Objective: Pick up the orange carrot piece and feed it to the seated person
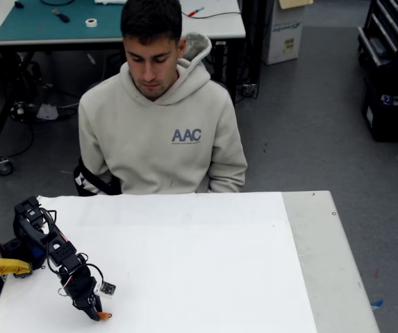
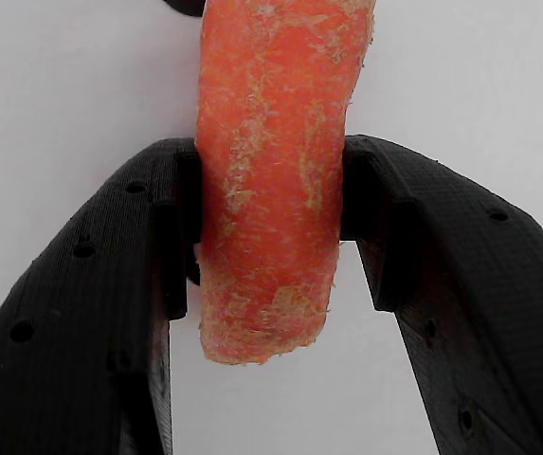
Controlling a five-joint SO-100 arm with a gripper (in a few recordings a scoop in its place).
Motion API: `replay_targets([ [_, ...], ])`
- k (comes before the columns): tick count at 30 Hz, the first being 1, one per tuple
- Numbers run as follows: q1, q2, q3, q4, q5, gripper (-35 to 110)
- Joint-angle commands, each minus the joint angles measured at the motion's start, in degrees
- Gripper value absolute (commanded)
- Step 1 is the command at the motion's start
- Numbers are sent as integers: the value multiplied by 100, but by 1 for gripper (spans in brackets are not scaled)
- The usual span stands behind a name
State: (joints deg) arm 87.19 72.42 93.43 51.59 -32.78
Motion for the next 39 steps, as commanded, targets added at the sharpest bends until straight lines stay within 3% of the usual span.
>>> replay_targets([
  [1, 79, 70, 62, 70, -53, -2],
  [18, -1459, -35, -2382, 70, -53, -2],
  [39, -4430, -53, -5818, 70, -62, -2],
])
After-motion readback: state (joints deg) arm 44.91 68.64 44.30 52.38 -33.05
